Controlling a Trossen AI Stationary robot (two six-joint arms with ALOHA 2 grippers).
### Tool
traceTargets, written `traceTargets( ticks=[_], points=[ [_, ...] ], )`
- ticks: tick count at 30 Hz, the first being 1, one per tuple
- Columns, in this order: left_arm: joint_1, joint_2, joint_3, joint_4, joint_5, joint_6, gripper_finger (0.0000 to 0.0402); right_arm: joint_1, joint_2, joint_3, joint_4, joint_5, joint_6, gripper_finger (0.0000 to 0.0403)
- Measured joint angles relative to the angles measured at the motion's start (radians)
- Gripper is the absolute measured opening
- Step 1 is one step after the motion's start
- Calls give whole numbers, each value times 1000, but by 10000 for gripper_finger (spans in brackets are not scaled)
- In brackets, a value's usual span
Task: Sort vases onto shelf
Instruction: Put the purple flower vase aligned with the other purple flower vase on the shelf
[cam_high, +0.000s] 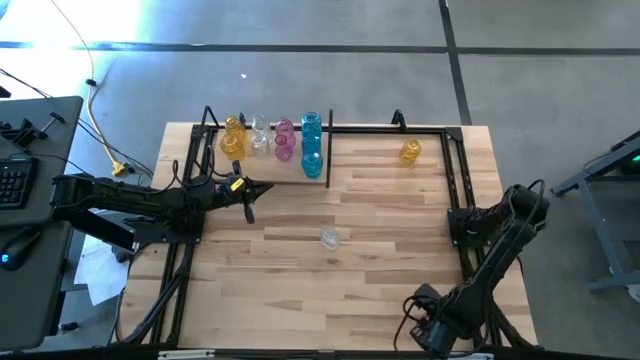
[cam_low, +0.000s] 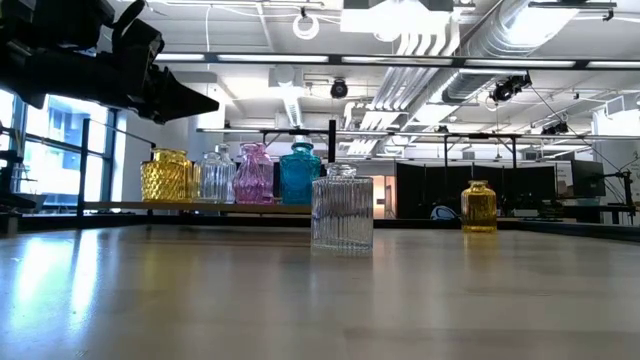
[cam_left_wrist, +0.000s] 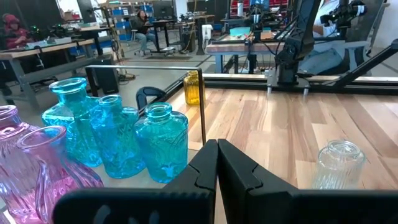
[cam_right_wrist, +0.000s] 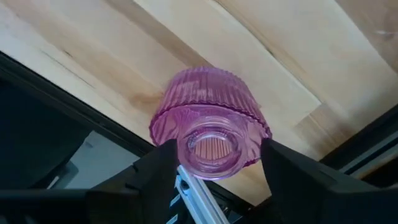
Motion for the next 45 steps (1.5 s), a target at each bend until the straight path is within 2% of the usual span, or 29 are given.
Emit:
traceTargets(
  ticks=[4, 11, 24, 30, 40, 45],
  points=[
    [0, 0, 0, 0, 0, 0, 0, 0, 9, 2, 15, -6, -17, 193],
    [0, 0, 0, 0, 0, 0, 0, -7, 9, 4, 20, -12, -57, 107],
    [0, 0, 1, 0, 0, 0, 0, -149, -14, -1, 13, -15, -308, 114],
    [0, 0, 1, -1, 0, 0, 0, -239, -16, 53, -55, -5, -474, 111],
    [0, 0, 1, 0, 0, 0, 0, -438, -11, 153, -81, 76, -792, 111],
    [0, 0, 1, 0, 1, 0, 0, -535, 10, 236, -61, 144, -1004, 111]
  ],
)
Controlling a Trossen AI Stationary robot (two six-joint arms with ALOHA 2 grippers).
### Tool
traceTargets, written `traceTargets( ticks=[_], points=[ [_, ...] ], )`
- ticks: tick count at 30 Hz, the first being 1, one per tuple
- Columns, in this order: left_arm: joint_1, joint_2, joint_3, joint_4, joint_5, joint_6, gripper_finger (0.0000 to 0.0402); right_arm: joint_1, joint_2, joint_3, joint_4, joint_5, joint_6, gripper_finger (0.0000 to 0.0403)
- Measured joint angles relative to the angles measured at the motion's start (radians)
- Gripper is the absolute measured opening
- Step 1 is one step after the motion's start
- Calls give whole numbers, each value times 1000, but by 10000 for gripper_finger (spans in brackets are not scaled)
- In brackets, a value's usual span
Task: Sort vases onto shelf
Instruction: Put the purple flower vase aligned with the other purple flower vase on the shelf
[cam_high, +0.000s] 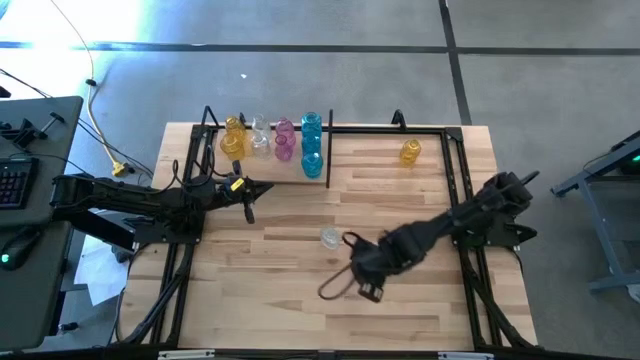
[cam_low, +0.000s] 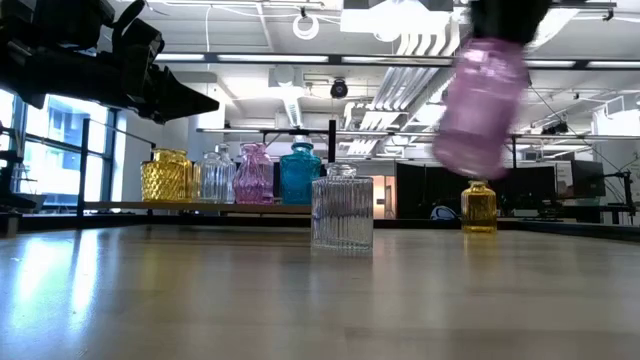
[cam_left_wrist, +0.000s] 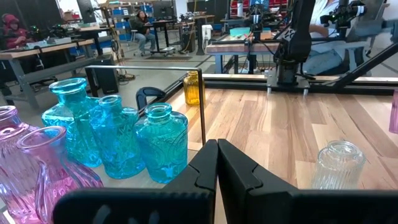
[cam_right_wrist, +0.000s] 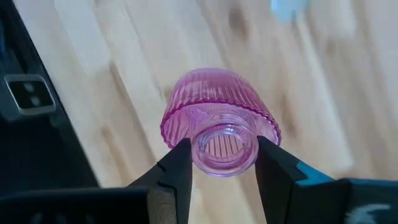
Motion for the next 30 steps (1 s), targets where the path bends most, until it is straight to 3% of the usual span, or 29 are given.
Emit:
traceTargets(
  ticks=[6, 13, 17, 21, 30],
  points=[
    [0, 0, 0, 0, 0, 0, 0, -111, 113, 185, 4, 32, -309, 111],
    [0, 0, 0, 0, 0, 4, 0, -222, 315, 522, -24, 38, -705, 111],
    [0, 0, 0, -1, 0, 9, 0, -288, 421, 686, -75, 38, -829, 111],
    [0, 0, 0, -6, 0, 9, 0, -360, 515, 796, -130, 62, -774, 111],
    [0, 0, 0, -18, 0, 9, 0, -475, 622, 842, -160, -10, -339, 111]
  ],
)
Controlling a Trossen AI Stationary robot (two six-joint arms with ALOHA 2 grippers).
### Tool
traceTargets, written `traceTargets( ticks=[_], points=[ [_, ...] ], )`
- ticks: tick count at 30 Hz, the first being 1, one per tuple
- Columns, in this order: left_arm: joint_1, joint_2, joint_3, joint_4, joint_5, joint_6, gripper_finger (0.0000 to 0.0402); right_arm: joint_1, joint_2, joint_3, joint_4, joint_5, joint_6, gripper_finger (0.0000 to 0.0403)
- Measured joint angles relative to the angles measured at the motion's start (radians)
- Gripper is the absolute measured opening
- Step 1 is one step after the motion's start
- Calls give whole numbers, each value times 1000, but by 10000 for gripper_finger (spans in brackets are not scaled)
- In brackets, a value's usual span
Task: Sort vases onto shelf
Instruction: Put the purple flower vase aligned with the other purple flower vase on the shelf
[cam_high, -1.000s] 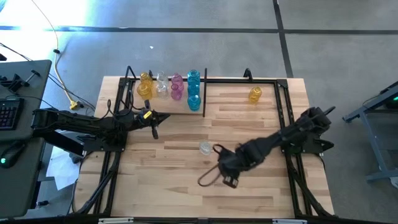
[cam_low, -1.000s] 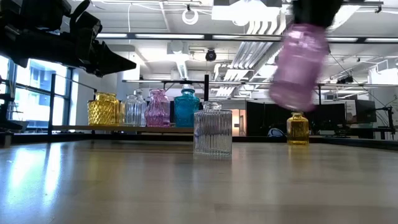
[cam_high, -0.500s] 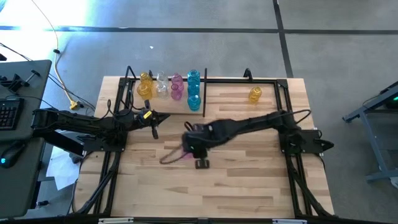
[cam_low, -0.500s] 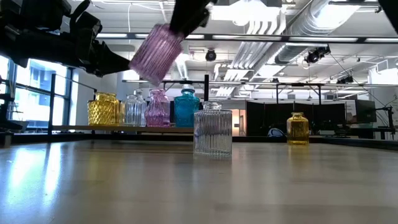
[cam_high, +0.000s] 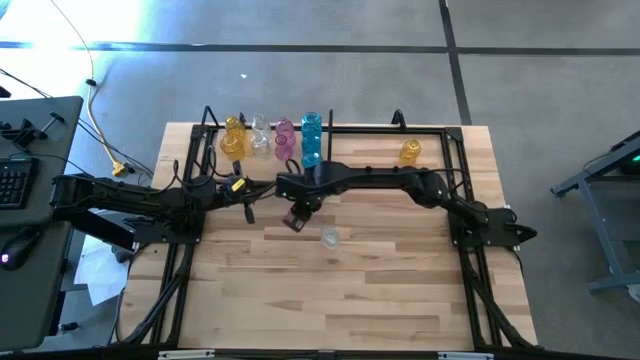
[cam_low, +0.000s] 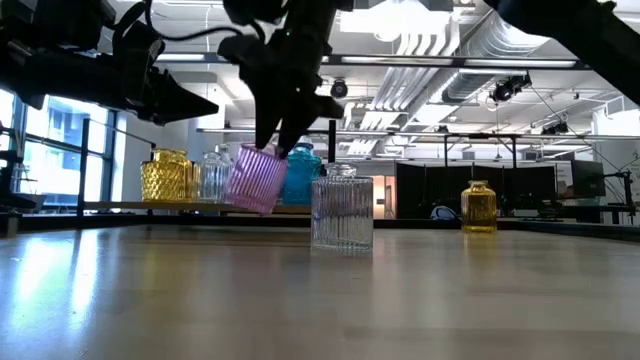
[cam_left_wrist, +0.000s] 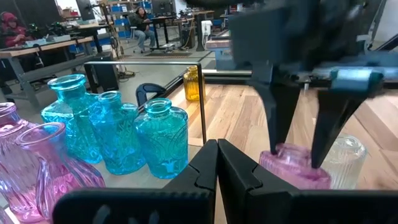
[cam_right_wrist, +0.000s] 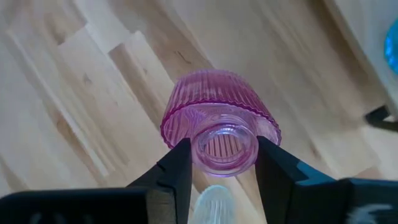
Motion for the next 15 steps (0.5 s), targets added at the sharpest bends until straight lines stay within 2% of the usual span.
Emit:
traceTargets(
  ticks=[8, 15],
  points=[
    [0, 0, 0, -6, 0, 3, 0, 2, 28, -2, -12, -9, 141, 121],
    [0, 0, 0, -12, 0, 3, 0, 11, 53, -2, -14, -7, 155, 117]
  ],
)
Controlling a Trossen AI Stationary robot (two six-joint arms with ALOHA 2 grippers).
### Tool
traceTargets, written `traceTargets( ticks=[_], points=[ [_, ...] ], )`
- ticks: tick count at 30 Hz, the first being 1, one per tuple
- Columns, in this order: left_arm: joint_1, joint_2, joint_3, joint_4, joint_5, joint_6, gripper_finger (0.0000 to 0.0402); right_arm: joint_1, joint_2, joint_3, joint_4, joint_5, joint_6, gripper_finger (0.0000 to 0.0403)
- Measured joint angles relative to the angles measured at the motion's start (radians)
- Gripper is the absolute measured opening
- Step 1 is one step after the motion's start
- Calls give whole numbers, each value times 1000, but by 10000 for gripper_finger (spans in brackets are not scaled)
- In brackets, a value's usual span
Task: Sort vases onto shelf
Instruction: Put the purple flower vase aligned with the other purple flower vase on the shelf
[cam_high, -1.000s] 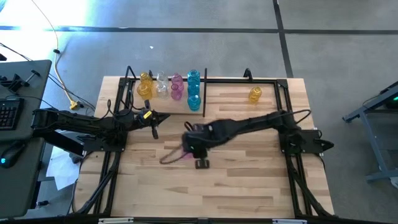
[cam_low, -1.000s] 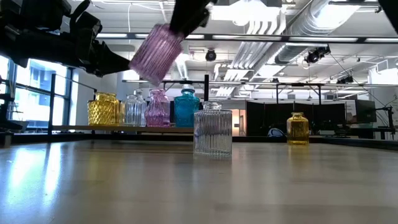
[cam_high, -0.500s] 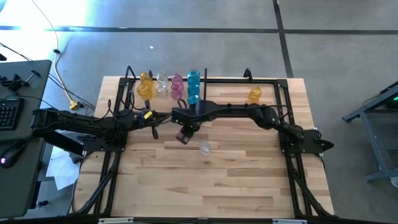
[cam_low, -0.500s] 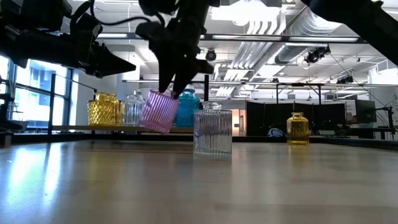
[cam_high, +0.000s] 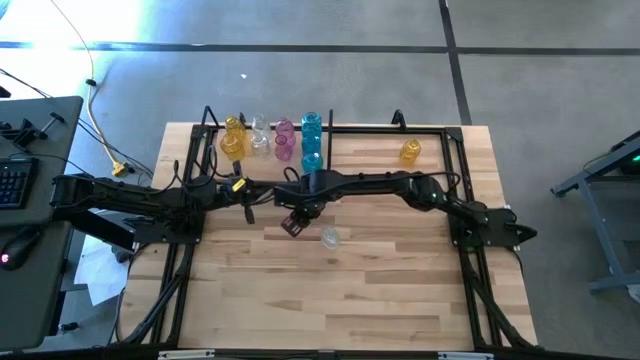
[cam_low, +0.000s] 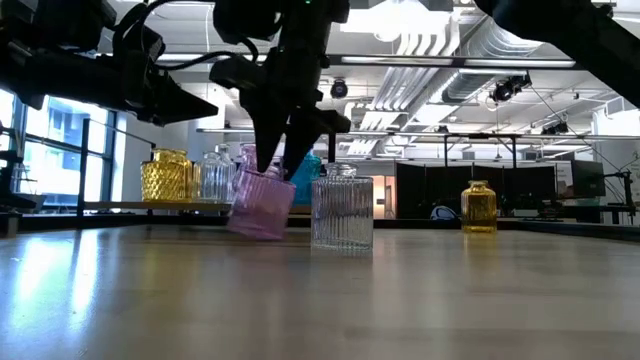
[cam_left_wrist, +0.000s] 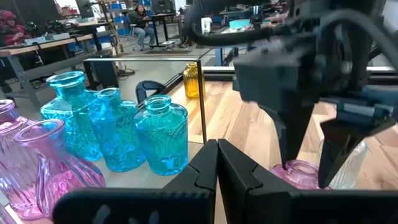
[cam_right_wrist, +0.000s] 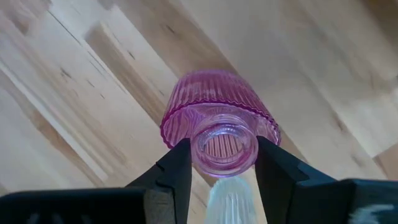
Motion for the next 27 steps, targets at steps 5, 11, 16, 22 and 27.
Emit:
traceTargets(
  ticks=[5, 11, 16, 22, 27],
  points=[
    [0, 0, 0, 0, 0, -1, 0, 0, 12, 1, -5, 4, 0, 121],
    [0, 0, 0, -1, 0, -3, 0, 0, 13, 1, 0, 31, -18, 152],
    [0, 0, 0, -1, 0, -3, 0, 0, 15, 0, 6, 33, -25, 181],
    [0, 0, 0, -1, 3, -3, 0, -1, 15, 0, 17, 46, -33, 203],
    [0, 0, 0, -1, 3, -3, 0, -1, 12, 30, -12, 30, -103, 210]
  ],
)
